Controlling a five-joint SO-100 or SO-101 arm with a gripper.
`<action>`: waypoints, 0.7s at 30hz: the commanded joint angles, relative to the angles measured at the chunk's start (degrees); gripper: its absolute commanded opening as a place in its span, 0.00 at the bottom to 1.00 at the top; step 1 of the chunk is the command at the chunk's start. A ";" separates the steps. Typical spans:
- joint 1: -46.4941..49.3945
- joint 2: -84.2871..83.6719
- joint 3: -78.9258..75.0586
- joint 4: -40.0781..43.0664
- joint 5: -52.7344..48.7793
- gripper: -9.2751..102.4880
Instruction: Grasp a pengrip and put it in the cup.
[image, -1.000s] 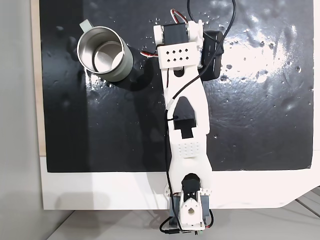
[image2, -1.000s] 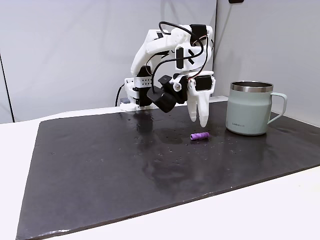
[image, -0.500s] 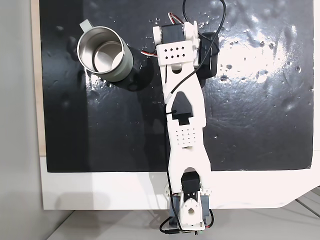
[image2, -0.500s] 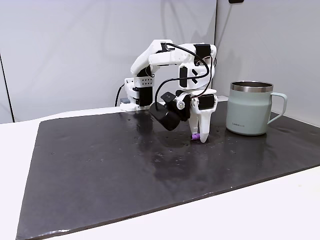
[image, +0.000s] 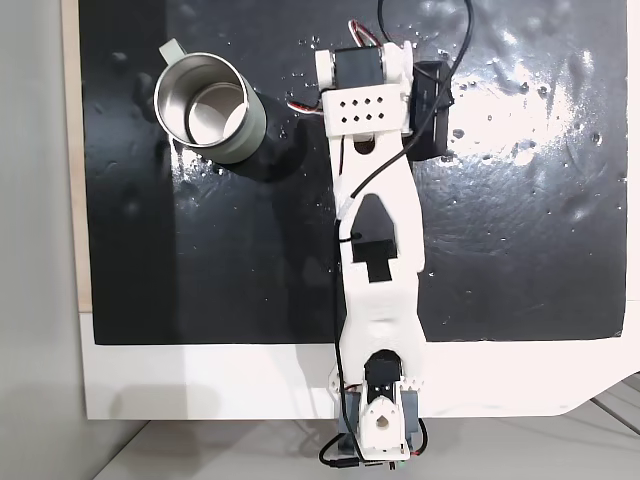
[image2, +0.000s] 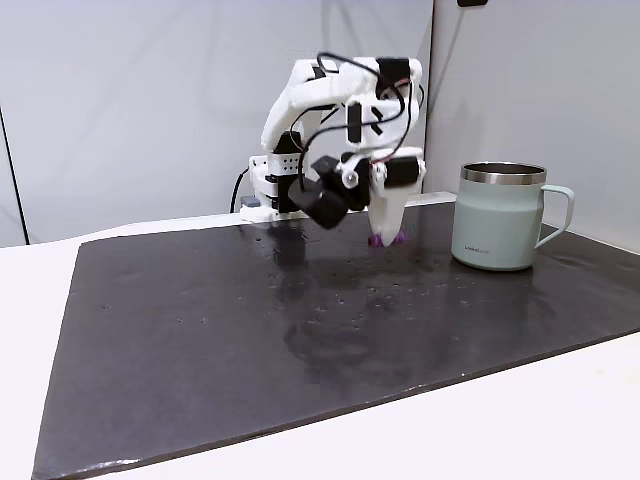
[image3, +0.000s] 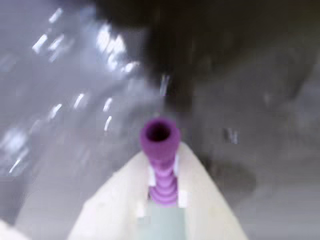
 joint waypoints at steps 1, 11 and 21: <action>1.58 17.75 4.39 1.49 -1.05 0.08; -3.52 42.89 9.40 1.49 -5.98 0.08; -19.34 38.06 2.20 0.53 -8.70 0.08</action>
